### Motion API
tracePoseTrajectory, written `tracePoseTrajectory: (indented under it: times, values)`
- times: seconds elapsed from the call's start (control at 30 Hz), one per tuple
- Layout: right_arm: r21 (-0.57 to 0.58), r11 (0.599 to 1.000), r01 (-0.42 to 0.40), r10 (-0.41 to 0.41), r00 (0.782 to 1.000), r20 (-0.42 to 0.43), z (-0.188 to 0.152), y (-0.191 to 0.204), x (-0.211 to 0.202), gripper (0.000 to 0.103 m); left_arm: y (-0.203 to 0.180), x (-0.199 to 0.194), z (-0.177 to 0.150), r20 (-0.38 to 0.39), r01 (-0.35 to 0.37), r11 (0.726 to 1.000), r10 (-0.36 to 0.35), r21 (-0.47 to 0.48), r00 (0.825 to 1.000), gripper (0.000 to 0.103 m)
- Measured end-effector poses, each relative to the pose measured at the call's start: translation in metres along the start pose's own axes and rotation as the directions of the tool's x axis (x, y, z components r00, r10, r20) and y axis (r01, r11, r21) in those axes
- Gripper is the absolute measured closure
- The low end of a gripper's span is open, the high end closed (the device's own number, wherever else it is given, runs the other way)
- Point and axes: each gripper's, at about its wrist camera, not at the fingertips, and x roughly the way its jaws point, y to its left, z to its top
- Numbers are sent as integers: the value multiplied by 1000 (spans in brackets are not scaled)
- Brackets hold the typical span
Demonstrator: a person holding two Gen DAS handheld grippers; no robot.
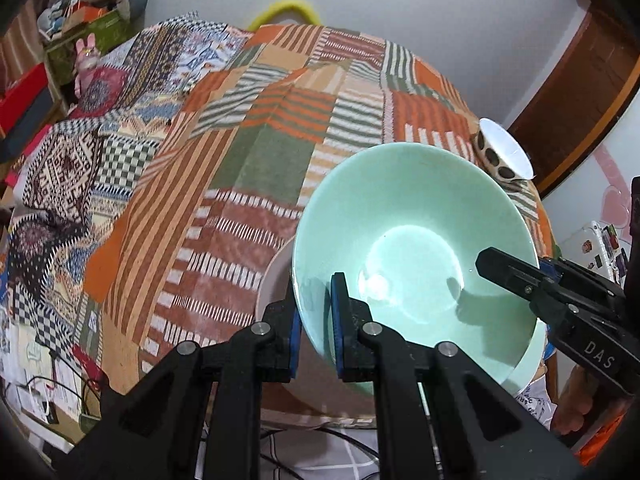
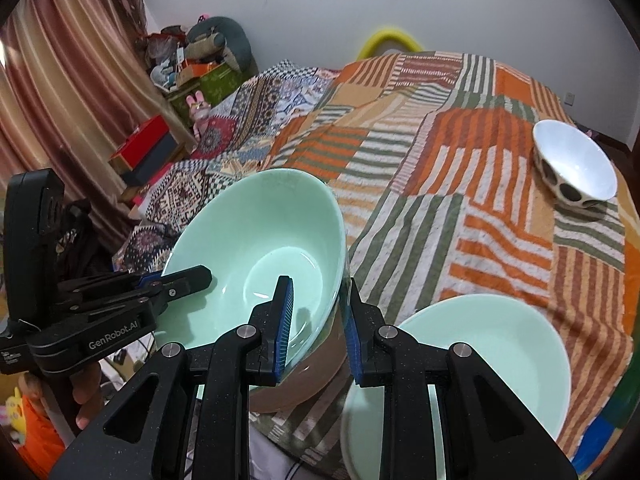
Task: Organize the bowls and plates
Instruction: 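Carry the mint green bowl over the pink bowl and lower it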
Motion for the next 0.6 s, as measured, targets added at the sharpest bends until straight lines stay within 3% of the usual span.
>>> tracePoseTrajectory:
  times: [0.6]
  values:
    - [-9, 1000, -25, 24, 994, -105, -18, 9, 33, 81, 28, 24, -20, -61, -25, 998, 22, -59, 998, 92]
